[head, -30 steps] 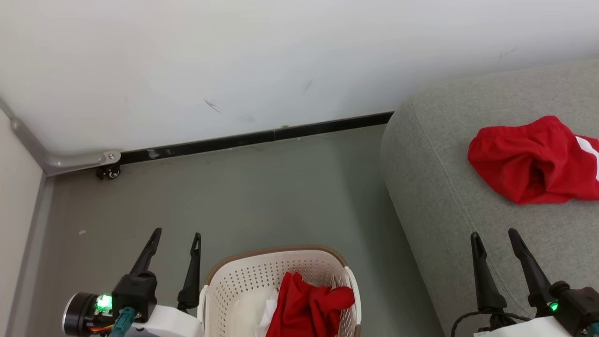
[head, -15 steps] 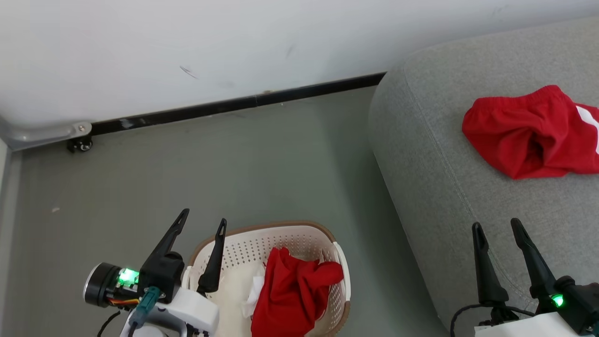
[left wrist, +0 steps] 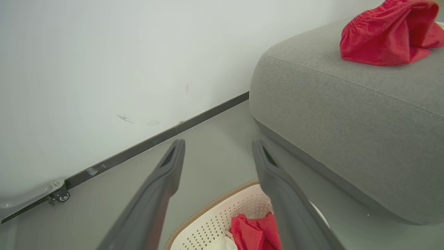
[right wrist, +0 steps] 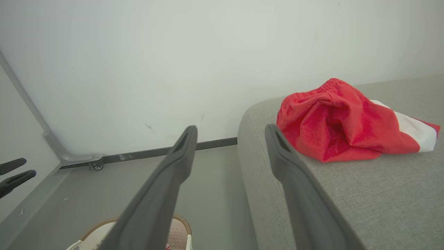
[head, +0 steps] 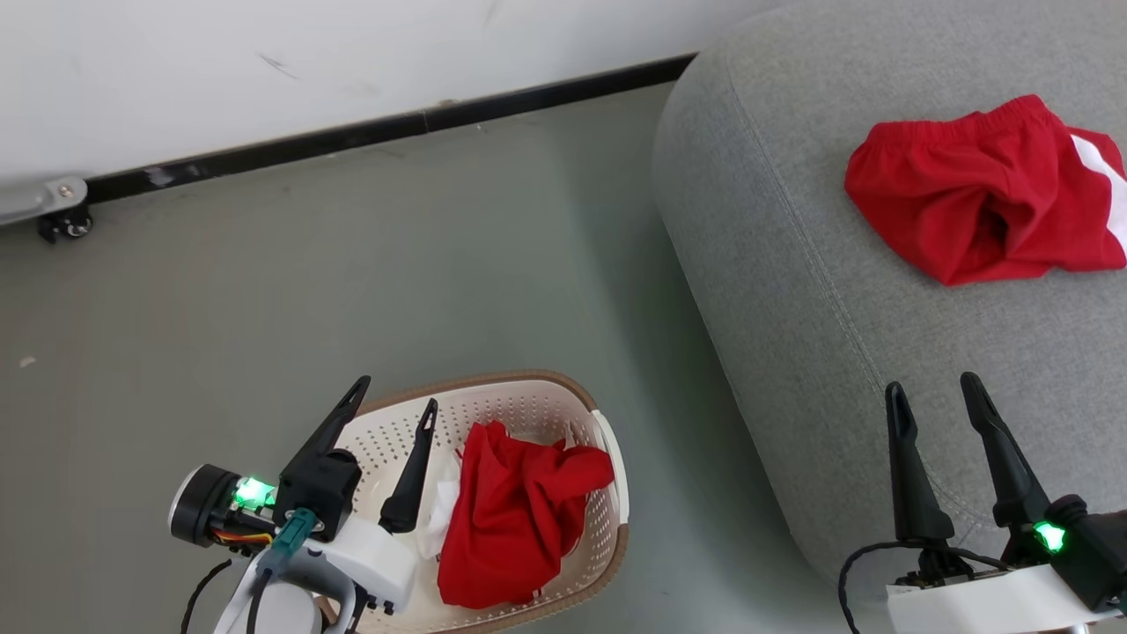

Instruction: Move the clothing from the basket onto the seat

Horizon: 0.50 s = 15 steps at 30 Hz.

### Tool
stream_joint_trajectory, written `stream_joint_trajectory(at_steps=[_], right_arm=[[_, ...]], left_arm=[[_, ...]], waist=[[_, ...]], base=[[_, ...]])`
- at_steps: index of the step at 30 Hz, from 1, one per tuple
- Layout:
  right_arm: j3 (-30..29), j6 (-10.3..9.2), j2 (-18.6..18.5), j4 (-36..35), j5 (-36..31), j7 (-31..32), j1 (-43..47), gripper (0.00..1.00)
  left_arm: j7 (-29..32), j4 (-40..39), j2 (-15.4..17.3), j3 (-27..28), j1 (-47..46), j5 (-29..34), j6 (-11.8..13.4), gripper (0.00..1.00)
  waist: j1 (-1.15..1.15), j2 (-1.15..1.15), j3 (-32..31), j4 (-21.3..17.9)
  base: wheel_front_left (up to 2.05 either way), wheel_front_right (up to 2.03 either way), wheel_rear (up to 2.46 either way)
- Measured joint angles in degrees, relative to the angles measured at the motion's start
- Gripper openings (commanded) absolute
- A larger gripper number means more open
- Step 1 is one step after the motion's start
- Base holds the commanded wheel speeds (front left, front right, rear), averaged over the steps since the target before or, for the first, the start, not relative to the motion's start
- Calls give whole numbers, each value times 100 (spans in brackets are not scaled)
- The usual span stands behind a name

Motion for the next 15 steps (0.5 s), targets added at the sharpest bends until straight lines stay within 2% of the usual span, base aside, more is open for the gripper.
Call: stream_joint_trajectory(at_steps=[15], right_arm=[[147, 0, 1, 36, 16, -108, -436, 100]], left_arm=[[0, 784, 107, -166, -249, 197, -147, 100]], waist=[[0, 0, 572, -362]], base=[[0, 0, 0]])
